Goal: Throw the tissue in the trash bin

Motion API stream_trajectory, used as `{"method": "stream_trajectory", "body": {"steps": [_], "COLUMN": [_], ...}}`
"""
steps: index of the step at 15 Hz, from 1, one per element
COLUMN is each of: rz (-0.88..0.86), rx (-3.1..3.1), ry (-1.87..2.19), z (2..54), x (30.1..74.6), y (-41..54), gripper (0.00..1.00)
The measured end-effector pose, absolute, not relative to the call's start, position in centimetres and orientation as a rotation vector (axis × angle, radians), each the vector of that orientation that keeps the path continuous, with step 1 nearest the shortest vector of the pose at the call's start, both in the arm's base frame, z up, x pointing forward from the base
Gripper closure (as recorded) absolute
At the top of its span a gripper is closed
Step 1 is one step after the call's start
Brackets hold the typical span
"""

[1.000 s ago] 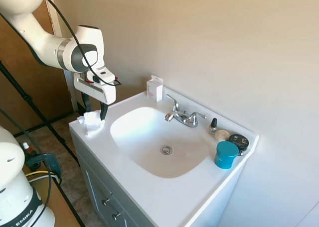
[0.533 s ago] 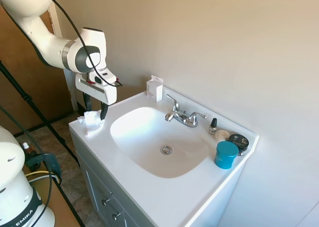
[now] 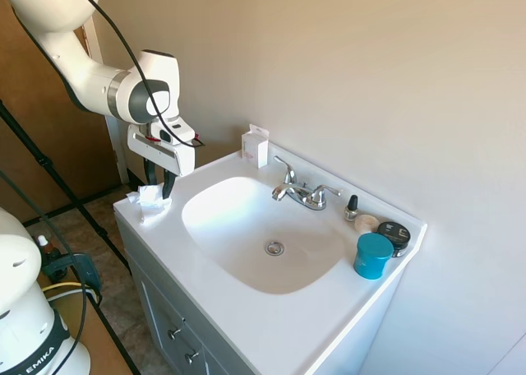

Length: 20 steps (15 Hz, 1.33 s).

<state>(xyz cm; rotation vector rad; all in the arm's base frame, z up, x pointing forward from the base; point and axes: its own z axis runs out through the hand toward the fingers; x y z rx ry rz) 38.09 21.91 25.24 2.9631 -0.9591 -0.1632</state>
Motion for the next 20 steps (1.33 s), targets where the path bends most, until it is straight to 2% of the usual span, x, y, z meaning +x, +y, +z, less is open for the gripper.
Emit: {"method": "stream_trajectory", "body": {"steps": [11, 15, 20], "rz": [-0.156, -0.038, 0.124], "rx": [2.965, 3.013, 3.012], "ry": [-0.960, -0.925, -0.852], "z": [25.5, 28.9, 32.3], "x": [38.4, 38.0, 38.7], "y": [21.4, 23.1, 29.7], "gripper": [1.00, 1.00, 1.00]}}
